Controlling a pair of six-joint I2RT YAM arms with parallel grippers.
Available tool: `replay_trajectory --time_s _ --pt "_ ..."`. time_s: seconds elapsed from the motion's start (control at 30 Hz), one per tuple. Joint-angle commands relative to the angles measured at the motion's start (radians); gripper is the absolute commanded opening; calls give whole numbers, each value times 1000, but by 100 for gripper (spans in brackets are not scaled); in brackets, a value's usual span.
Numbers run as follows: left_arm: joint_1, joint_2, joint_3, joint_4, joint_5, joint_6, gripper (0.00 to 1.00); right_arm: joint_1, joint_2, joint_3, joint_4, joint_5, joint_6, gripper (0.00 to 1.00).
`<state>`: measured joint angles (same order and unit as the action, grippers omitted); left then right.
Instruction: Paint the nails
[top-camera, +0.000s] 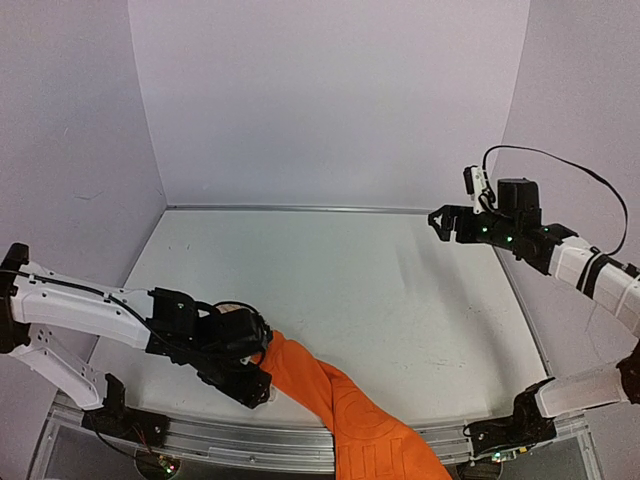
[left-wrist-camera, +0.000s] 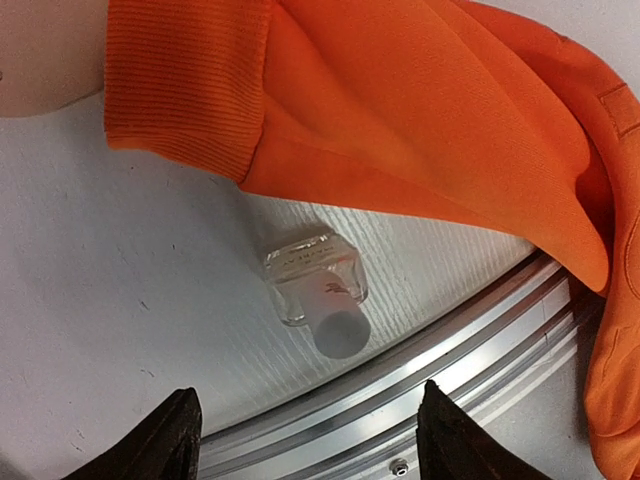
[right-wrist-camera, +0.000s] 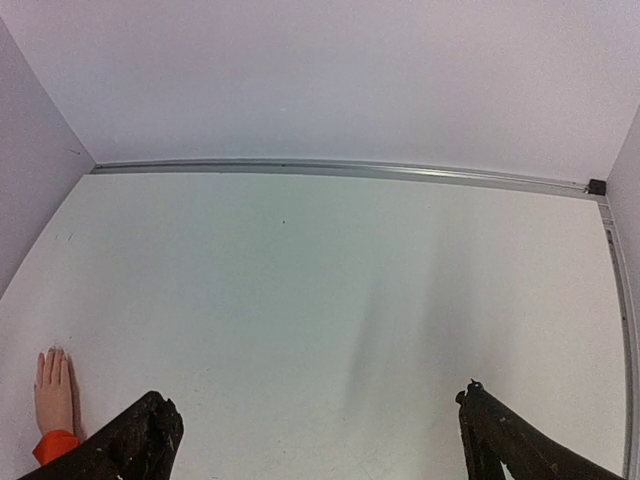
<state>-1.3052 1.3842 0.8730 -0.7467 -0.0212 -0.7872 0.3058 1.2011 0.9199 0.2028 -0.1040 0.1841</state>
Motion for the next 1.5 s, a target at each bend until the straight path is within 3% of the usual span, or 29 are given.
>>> replay_trajectory --time_s 0.0,0.53,0.9,1.33,1.47 --pt "-25 48 96 -53 -70 -39 70 56 25 12 56 29 7 98" --pt "-26 187 218 -96 -132 -4 45 128 54 23 65 67 5 98" --pt "-20 231 246 -117 -132 3 35 148 57 25 63 64 2 98" --pt "-14 271 262 -122 -110 17 31 165 60 29 57 81 -3 98" --pt "-13 275 264 -123 -111 19 22 170 61 26 56 82 -3 98"
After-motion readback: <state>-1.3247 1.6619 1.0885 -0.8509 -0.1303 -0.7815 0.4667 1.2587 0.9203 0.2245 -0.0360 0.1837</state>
